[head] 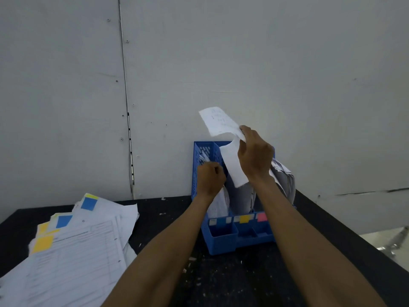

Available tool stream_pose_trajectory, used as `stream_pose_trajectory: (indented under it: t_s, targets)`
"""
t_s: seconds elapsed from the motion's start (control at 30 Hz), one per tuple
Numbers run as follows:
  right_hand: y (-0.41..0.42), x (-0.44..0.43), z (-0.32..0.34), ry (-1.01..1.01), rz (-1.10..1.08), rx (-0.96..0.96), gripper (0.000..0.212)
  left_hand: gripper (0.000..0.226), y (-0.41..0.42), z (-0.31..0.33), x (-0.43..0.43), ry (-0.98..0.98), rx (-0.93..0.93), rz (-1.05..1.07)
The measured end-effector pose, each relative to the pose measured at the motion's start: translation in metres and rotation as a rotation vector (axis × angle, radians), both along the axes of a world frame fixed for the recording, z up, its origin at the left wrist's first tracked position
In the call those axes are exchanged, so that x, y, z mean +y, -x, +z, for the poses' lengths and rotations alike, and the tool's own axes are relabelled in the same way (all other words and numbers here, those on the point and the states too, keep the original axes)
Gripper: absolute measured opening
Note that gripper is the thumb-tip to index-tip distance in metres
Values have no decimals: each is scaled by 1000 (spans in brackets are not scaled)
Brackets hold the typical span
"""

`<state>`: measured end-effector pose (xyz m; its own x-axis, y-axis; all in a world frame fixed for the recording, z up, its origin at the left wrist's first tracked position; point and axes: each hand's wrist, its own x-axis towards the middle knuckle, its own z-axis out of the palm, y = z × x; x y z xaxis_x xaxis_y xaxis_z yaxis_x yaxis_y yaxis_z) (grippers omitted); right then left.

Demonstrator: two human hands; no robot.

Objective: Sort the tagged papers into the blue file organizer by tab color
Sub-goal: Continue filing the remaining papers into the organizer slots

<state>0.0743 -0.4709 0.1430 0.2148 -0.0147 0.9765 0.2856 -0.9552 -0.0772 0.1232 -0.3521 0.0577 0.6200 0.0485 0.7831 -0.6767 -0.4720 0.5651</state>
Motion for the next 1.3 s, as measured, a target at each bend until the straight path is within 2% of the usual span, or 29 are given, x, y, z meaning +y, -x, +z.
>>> stream_pose_trajectory:
  t_s: [0.1,0.17,0.27,0.4,0.5,0.57,0.63,0.77,0.87,0.93,1.0,1.07,1.1,1.13,1.2,1.27,1.3]
  targets:
    - [1,2,1,-22,-9,-1,32,11,5,1,6,35,-19,83]
    - [1,7,0,-109,31,3,32,17,8,1,5,-139,-39,89]
    - [2,13,-1,-206,105,18,28,23,12,4,0,-345,44,54]
    - [4,14,-13,-112,143,62,28,18,17,8,-9,-453,190,-42]
    - [4,12,-25,-107,173,71,31,22,19,13,-12,-552,252,-84]
    - [3,10,-33,-115,179,109,31,26,19,17,-12,-526,246,-71]
    - [2,6,-44,-90,136,183,31,29,21,20,-10,-416,266,-11]
    - [0,-5,-65,-95,-27,485,25,25,22,20,0,-179,321,79]
    - [5,-5,-71,-37,-182,651,22,25,24,21,10,-96,319,76]
    - [10,-1,-73,-34,-236,638,28,26,26,23,16,-78,323,82]
    - [17,8,-72,-51,-177,498,35,26,25,21,19,-86,310,87]
    - [21,17,-71,-17,-147,332,30,27,23,20,23,-84,308,84]
    - [22,20,-70,13,-171,324,26,27,23,20,24,-80,318,80]
    - [21,20,-70,51,-232,362,22,28,23,22,25,-79,327,76]
    - [23,21,-71,114,-389,664,15,29,24,22,28,-82,336,69]
    - [23,19,-77,47,-444,908,18,29,26,23,34,-82,330,54]
    - [25,17,-80,-50,-417,959,19,28,26,23,38,-75,323,48]
